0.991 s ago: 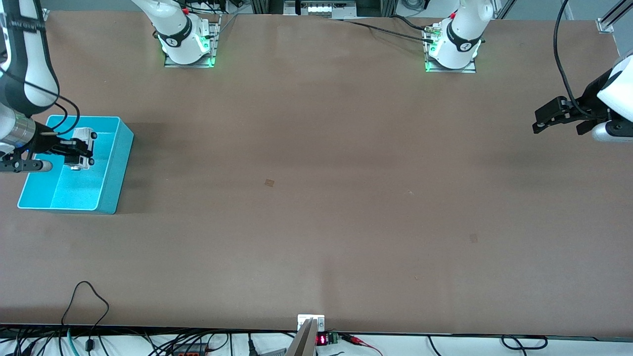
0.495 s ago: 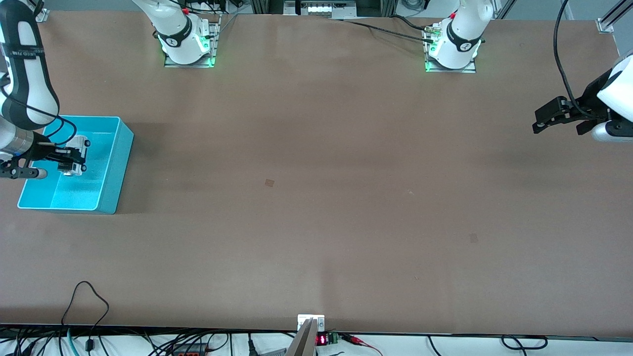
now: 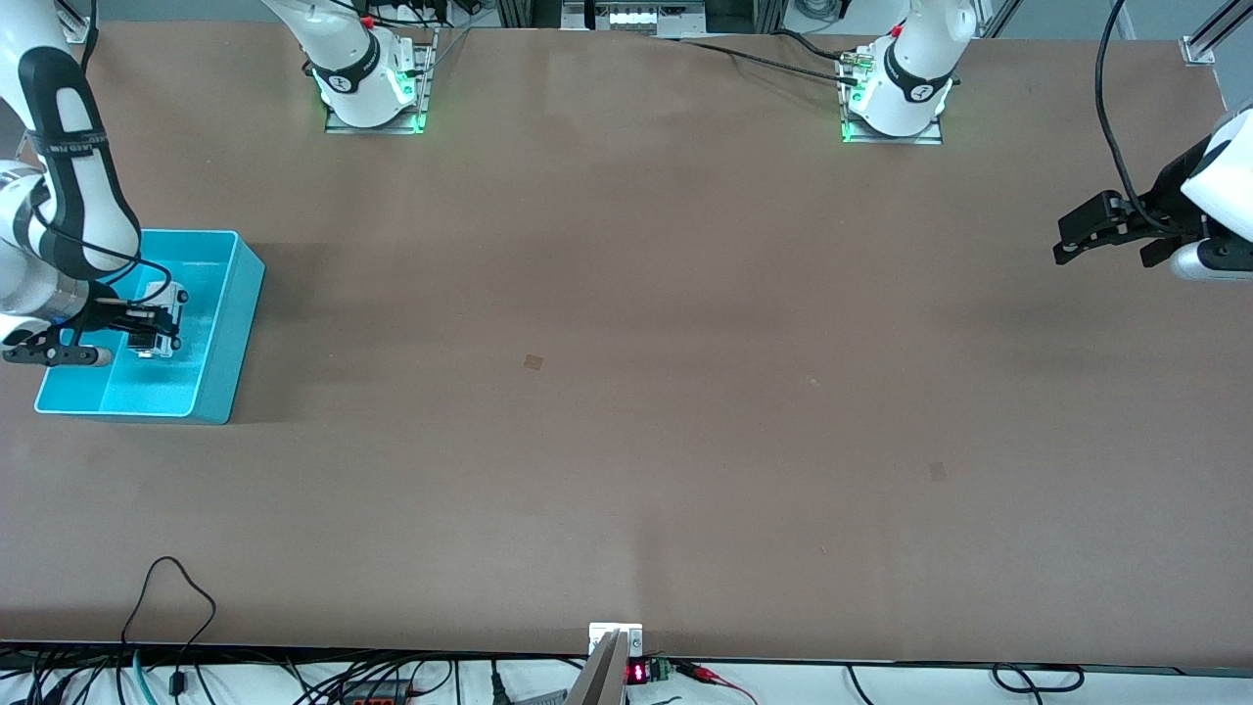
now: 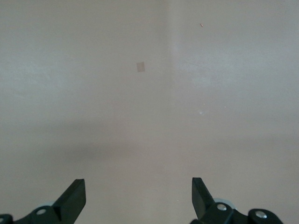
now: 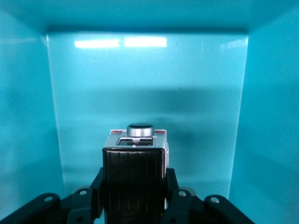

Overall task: Wind and store white jeep toy
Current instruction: 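Lower the held jeep into the turquoise bin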

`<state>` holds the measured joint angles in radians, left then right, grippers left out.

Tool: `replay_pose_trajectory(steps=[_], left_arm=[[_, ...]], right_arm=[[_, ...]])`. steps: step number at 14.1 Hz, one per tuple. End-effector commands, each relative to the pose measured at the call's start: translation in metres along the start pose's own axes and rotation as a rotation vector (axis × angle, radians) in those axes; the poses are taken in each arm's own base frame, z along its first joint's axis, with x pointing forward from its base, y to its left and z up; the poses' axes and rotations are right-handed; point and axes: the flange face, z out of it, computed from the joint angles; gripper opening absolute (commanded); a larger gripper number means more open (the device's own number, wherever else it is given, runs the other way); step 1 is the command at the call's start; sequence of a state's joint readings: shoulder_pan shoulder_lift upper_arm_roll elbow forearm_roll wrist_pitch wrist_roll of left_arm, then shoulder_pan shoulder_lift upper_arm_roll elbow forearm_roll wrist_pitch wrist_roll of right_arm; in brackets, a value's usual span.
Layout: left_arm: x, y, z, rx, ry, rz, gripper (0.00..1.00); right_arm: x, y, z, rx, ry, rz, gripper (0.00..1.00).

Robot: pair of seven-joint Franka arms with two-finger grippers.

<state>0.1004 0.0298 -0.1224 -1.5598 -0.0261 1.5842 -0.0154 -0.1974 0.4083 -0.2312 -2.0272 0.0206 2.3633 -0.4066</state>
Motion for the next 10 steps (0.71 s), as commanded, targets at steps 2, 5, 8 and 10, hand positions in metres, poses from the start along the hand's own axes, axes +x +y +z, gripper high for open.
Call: replay_pose_trajectory(steps=[2, 5, 8, 10], left_arm=[[-0.006, 0.006, -0.007, -0.013, 0.008, 0.012, 1.00], [-0.006, 0.006, -0.007, -0.012, 0.009, 0.014, 1.00], [-0.006, 0.005, -0.007, -0.012, 0.010, 0.014, 1.00], [-0.006, 0.005, -0.007, -0.012, 0.010, 0.012, 1.00]], right_arm=[[0.002, 0.012, 0.011, -0.005, 0.003, -0.008, 0.00], [0.002, 0.013, 0.017, -0.001, -0.002, -0.017, 0.00], [0.001, 0.014, 0.020, 0.000, -0.006, -0.016, 0.01], [0.000, 0.014, 0.022, 0.001, -0.011, -0.015, 0.04]])
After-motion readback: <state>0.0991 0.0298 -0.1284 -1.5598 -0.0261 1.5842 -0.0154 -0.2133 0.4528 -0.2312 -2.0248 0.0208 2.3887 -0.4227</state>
